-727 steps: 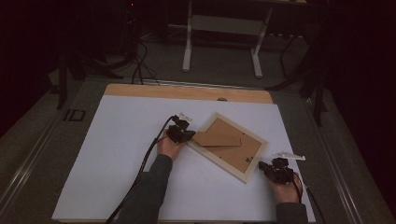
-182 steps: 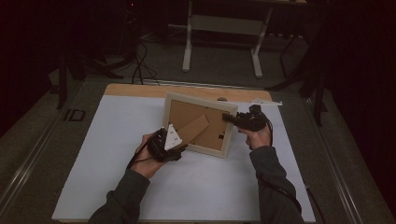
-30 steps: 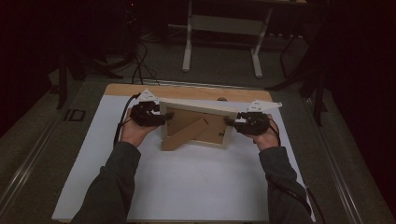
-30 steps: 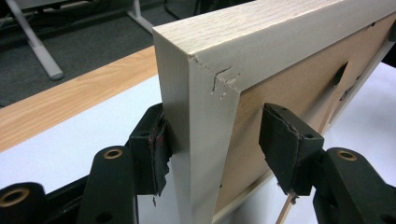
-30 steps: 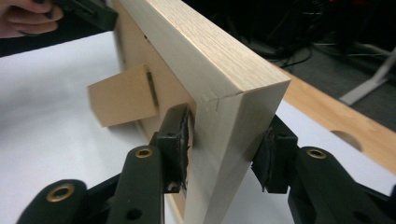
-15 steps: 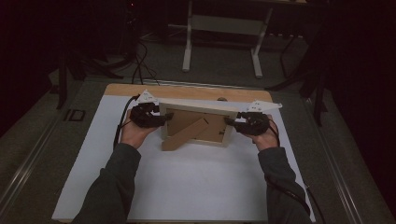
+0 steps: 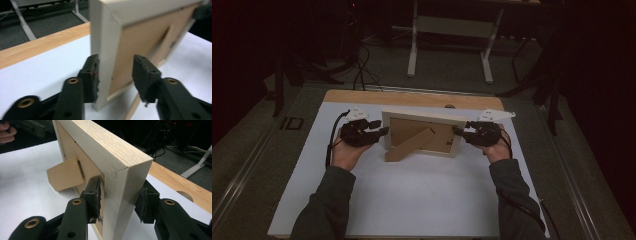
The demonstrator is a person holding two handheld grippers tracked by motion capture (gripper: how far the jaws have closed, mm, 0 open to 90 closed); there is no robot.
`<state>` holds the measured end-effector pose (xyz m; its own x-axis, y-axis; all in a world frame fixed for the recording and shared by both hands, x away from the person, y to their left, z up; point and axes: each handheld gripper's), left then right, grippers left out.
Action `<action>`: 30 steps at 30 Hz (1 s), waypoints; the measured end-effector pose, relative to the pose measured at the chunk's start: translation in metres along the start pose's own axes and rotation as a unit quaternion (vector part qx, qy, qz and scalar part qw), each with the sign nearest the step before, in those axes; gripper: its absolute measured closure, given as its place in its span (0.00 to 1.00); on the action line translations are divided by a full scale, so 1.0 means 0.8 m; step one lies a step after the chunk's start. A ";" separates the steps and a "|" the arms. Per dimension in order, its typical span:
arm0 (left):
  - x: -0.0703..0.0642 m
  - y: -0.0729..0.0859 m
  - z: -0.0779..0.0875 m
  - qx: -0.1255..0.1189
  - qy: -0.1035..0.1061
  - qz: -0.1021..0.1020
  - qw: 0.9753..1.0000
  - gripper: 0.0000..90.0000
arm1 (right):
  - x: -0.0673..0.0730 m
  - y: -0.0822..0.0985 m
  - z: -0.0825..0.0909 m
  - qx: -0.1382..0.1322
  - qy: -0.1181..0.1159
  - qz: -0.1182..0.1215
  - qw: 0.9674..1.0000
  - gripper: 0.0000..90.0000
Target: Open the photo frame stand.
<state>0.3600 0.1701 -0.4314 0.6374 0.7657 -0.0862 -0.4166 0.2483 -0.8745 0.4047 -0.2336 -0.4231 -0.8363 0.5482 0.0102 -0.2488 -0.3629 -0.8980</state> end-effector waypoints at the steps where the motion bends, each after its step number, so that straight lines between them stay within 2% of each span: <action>1: -0.003 0.005 0.001 0.000 0.003 -0.003 1.000 0.67 | 0.000 0.000 0.000 -0.001 0.000 0.001 1.000 0.66; 3: -0.011 0.013 -0.001 0.007 0.006 -0.018 1.000 0.73 | 0.001 0.001 0.000 -0.001 0.000 0.001 1.000 0.66; 6: -0.022 0.025 -0.012 0.031 0.010 -0.045 0.998 0.89 | 0.001 0.001 0.000 -0.002 0.001 0.001 1.000 0.66; 8: -0.028 0.031 -0.024 0.054 0.001 -0.065 0.996 0.99 | 0.001 0.001 0.000 -0.002 0.001 0.000 1.000 0.66; 9: -0.029 0.034 -0.031 0.063 -0.005 -0.068 0.996 1.00 | 0.002 0.001 0.001 -0.002 0.001 0.000 1.000 0.66; 13: -0.027 0.039 -0.046 0.081 -0.003 -0.064 0.995 1.00 | 0.003 0.001 0.001 -0.002 0.000 0.001 1.000 0.66; 18: -0.027 0.045 -0.055 0.099 0.023 -0.062 0.993 1.00 | 0.004 0.002 0.002 -0.004 0.001 0.002 1.000 0.66; 28: -0.054 0.047 -0.045 0.086 0.050 -0.088 0.991 1.00 | 0.014 0.006 0.006 -0.009 0.009 0.006 1.000 0.66; 30: -0.058 0.047 -0.044 0.083 0.054 -0.088 0.991 1.00 | 0.017 0.007 0.007 -0.011 0.010 0.008 1.000 0.66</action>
<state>0.3377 0.1234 -0.4771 0.7713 0.6364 0.0024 -0.3879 0.4731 -0.7910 0.3893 -0.2325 -0.4258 -0.8301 0.5575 -0.0138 -0.2243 -0.3563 -0.9070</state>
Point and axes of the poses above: each handheld gripper's, and its own axes: z roughly backward along the jaws, y roughly out of its underside, x roughly to its left, and after that the axes turned 1 degree about -y, right-handed
